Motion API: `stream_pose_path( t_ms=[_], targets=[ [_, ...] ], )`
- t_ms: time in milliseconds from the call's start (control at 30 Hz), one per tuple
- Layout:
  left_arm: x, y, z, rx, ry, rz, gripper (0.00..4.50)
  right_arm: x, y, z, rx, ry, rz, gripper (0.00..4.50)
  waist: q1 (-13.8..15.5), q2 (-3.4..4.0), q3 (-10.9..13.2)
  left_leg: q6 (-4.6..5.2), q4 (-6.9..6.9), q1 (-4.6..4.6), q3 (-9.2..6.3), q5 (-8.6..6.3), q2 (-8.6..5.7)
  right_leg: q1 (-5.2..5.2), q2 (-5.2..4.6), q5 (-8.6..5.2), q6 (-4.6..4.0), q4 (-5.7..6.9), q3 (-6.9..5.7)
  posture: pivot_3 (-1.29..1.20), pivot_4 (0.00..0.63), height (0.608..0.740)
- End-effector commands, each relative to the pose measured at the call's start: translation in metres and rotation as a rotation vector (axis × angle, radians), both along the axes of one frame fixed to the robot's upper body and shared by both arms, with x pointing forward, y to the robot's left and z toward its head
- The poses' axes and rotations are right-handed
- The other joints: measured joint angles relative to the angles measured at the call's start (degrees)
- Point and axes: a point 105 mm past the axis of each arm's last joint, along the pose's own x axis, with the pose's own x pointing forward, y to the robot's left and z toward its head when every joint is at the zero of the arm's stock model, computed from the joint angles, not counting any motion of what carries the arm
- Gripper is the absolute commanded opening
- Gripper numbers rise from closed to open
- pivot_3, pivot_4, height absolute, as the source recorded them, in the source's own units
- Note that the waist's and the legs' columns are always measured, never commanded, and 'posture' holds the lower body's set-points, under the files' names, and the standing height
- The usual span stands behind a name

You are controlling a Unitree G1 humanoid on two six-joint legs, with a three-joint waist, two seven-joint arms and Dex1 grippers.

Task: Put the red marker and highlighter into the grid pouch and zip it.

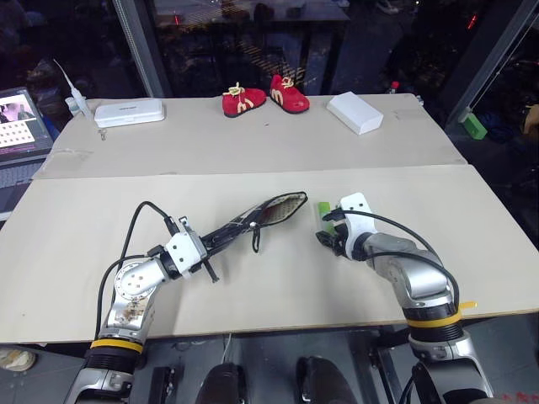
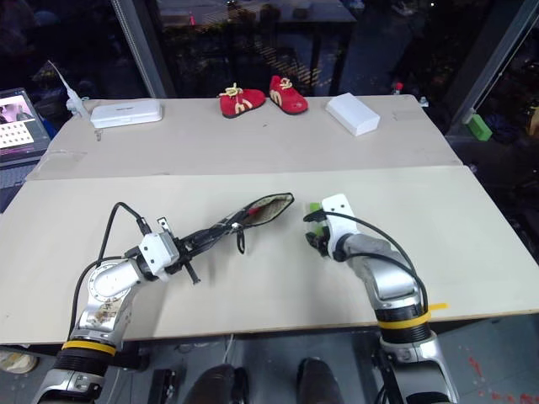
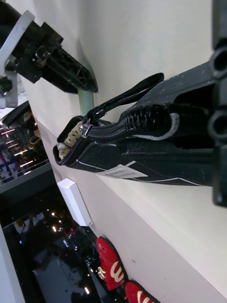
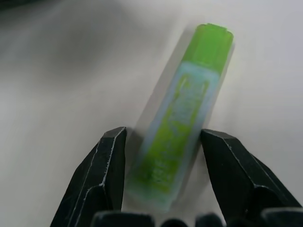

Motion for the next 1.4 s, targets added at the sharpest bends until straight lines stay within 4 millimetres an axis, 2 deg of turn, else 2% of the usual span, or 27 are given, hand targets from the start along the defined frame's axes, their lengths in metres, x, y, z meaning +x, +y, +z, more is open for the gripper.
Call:
stream_pose_path(
  t_ms=[33, 67, 200, 267, 367, 467, 567, 633, 700, 767, 800, 900, 1300, 1400],
  targets=[
    [-0.001, -0.001, 0.012, -0.013, -0.05, 0.002, 0.0, -0.001, -0.01, -0.027, -0.141, 0.009, 0.003, 2.73, -0.1, -0.05, 0.0, 0.0, 0.0, 0.08, 0.0, 0.0, 0.0, 0.08, 0.0, 0.0, 0.01, -0.01, 0.0, 0.0, 0.15, 0.74],
    [-0.001, -0.001, 0.012, -0.013, -0.052, 0.002, 0.0, 0.0, -0.012, -0.028, -0.147, 0.003, 0.002, 2.23, -0.1, -0.1, -0.1, 0.0, 0.0, 0.17, 0.0, 0.0, 0.0, 0.17, -0.01, -0.01, 0.01, -0.02, 0.0, 0.0, 0.15, 0.74],
    [-0.002, -0.001, 0.013, -0.012, -0.056, 0.001, 0.0, 0.005, -0.017, -0.023, -0.122, -0.022, -0.016, 1.04, 0.0, -0.19, -0.2, -0.01, 0.0, 0.28, -0.03, 0.01, 0.04, 0.27, -0.03, -0.06, 0.07, -0.04, 0.04, 0.0, 0.15, 0.74],
    [-0.002, -0.001, 0.013, -0.012, -0.059, 0.001, 0.0, 0.011, -0.02, -0.014, -0.075, -0.044, -0.046, 1.02, 0.1, -0.25, -0.2, -0.01, 0.0, 0.28, -0.03, 0.01, 0.04, 0.28, -0.03, -0.05, 0.05, -0.04, 0.04, 0.0, 0.15, 0.74],
    [-0.002, 0.0, 0.014, -0.011, -0.061, 0.001, 0.0, 0.024, -0.02, 0.011, 0.013, -0.128, -0.081, 1.02, 0.2, -0.24, -0.2, -0.01, 0.0, 0.23, -0.03, 0.01, 0.03, 0.24, -0.05, -0.03, 0.03, -0.05, 0.04, 0.0, 0.15, 0.74],
    [-0.002, 0.0, 0.014, -0.009, -0.06, 0.001, 0.0, 0.035, -0.017, 0.053, 0.024, -0.302, -0.008, 1.02, 0.1, -0.17, -0.1, -0.01, 0.0, 0.05, -0.02, 0.01, 0.02, 0.07, -0.05, -0.03, 0.03, -0.05, 0.05, 0.0, 0.15, 0.74],
    [-0.002, 0.0, 0.013, -0.006, -0.057, -0.003, 0.0, 0.044, -0.028, 0.105, 0.015, -0.515, 0.04, 1.02, 0.1, -0.06, 0.0, 0.0, 0.0, -0.12, 0.0, 0.01, 0.0, -0.12, -0.04, -0.03, 0.03, -0.04, 0.03, 0.0, 0.15, 0.74],
    [-0.002, 0.0, 0.014, -0.006, -0.056, -0.002, 0.0, 0.043, -0.031, 0.127, -0.036, -0.619, 0.1, 1.02, 0.1, -0.03, 0.0, 0.01, -0.01, -0.2, 0.01, 0.0, -0.02, -0.21, -0.03, -0.03, 0.04, -0.04, 0.05, 0.0, 0.15, 0.74],
    [-0.001, 0.001, 0.014, -0.005, -0.054, -0.003, 0.0, 0.028, -0.02, 0.142, -0.138, -0.713, 0.307, 1.02, 0.2, -0.03, 0.0, 0.01, -0.03, -0.21, 0.05, -0.01, -0.02, -0.21, -0.01, -0.04, 0.06, -0.06, 0.0, 0.0, 0.15, 0.74],
    [-0.001, 0.001, 0.013, -0.004, -0.051, -0.003, 0.0, 0.01, -0.01, 0.137, -0.249, -0.718, 0.517, 1.02, 0.3, -0.03, 0.0, 0.03, -0.09, -0.21, 0.09, -0.02, -0.01, -0.17, 0.01, -0.06, 0.09, -0.18, -0.07, 0.0, 0.15, 0.74],
    [-0.001, 0.001, 0.013, -0.005, -0.049, -0.004, 0.0, -0.001, -0.007, 0.128, -0.343, -0.702, 0.639, 1.02, 0.3, -0.03, 0.0, 0.03, -0.09, -0.22, 0.11, -0.03, 0.0, -0.13, 0.02, -0.06, 0.09, -0.25, -0.1, 0.0, 0.15, 0.74],
    [0.0, -0.001, 0.012, -0.008, -0.045, -0.006, 0.0, -0.016, -0.006, 0.111, -0.513, -0.667, 0.821, 1.02, 0.1, -0.04, 0.0, 0.06, -0.09, -0.17, 0.1, -0.04, 0.03, 0.03, -0.01, -0.05, 0.09, -0.39, -0.12, 0.0, 0.15, 0.74],
    [-0.001, -0.004, 0.013, -0.01, -0.047, -0.019, 0.0, -0.012, 0.016, 0.093, -0.693, -0.71, 0.979, 1.02, 0.3, -0.03, 0.0, 0.04, -0.03, -0.06, 0.17, -0.03, 0.04, 0.1, 0.02, 0.03, 0.1, -0.5, -0.02, 0.0, 0.15, 0.74],
    [-0.001, -0.006, 0.013, -0.01, -0.046, -0.025, 0.0, -0.004, 0.026, 0.087, -0.758, -0.721, 1.018, 1.02, 0.2, -0.03, 0.0, 0.05, -0.02, -0.11, 0.21, -0.03, 0.02, 0.08, -0.02, 0.03, 0.11, -0.52, -0.02, 0.0, 0.15, 0.74]
  ],
)
